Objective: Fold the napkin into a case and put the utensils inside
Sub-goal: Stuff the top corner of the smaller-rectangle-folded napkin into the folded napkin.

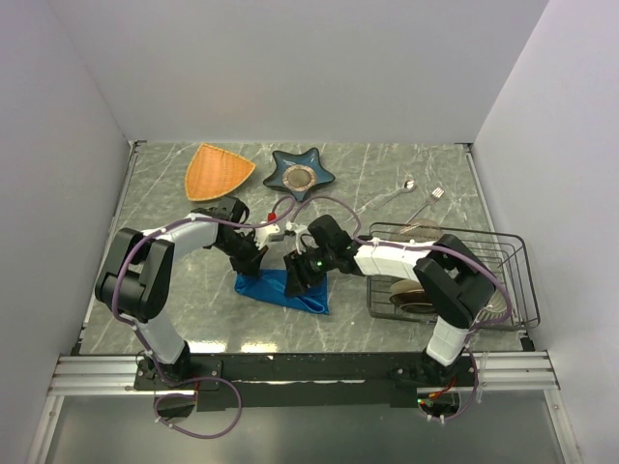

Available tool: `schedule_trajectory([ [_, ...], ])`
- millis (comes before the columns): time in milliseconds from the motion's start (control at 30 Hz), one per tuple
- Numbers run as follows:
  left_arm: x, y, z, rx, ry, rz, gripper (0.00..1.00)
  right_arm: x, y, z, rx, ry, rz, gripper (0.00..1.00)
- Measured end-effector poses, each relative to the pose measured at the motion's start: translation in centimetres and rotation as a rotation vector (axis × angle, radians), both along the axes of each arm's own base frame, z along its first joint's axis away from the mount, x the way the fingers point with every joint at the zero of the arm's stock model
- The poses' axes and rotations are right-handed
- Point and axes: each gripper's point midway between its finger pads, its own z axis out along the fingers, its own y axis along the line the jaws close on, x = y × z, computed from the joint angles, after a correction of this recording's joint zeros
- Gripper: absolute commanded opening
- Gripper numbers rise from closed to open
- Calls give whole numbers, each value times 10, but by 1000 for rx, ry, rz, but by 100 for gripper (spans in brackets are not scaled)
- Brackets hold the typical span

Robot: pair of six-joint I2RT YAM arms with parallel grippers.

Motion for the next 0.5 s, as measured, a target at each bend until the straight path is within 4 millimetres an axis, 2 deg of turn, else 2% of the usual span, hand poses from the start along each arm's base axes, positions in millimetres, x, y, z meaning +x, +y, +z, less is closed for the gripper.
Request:
schedule_trajectory([
  [133,0,0,0,-5,7,3,1,-9,-1,-6,-28,22,13,56],
  [233,0,0,0,-6,8,4,1,-12,-2,-13,-49,27,15,39],
  [267,0,0,0,-6,8,4,1,-12,-3,-16,-58,30,15,27],
  [300,0,0,0,-6,8,4,1,-12,-3,-18,-65,33,15,21],
  [333,0,0,0,-6,8,4,1,-12,-4,-19,-68,29,17,10],
  [433,0,0,0,-6,9,5,1,-12,-3,-17,-73,33,19,0],
  [500,0,0,1,-10,15,14,1,-11,-3,-15,-82,42,18,0],
])
